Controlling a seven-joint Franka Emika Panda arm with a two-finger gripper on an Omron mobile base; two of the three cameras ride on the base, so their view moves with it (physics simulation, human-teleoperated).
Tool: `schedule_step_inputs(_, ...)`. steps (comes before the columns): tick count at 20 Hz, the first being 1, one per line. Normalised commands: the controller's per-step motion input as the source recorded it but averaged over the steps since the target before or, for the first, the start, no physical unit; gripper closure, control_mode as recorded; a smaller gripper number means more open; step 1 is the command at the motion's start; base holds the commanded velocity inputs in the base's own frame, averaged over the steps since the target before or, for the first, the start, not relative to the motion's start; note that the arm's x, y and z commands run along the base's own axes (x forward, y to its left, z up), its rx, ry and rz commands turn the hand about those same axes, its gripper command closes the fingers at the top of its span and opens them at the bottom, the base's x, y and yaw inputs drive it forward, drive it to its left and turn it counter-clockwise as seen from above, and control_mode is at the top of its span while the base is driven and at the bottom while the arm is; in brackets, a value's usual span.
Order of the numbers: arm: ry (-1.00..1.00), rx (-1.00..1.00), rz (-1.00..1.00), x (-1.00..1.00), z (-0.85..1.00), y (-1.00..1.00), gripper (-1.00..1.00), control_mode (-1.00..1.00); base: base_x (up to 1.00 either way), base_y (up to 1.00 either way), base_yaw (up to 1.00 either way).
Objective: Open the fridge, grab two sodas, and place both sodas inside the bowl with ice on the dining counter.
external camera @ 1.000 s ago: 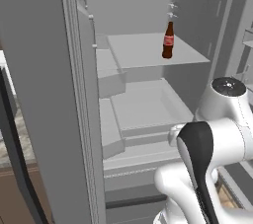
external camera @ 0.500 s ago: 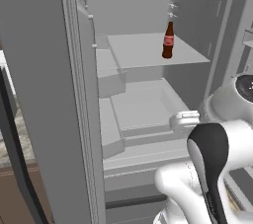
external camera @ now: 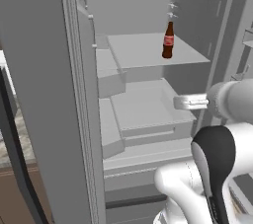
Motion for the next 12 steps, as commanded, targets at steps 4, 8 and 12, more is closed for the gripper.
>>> schedule_step_inputs(4, -0.26, -0.1, 0.02, 0.38, 0.55, 0.0, -1.0, -1.0, 0.0, 0.0, 0.0)
schedule_step_inputs(8, -0.21, -0.04, 0.02, 0.41, 0.53, 0.0, -1.0, -1.0, 0.0, 0.0, 0.0)
schedule_step_inputs(12, -0.1, 0.0, 0.02, 0.43, 0.31, -0.01, -1.0, -1.0, 0.0, 0.0, 0.0)
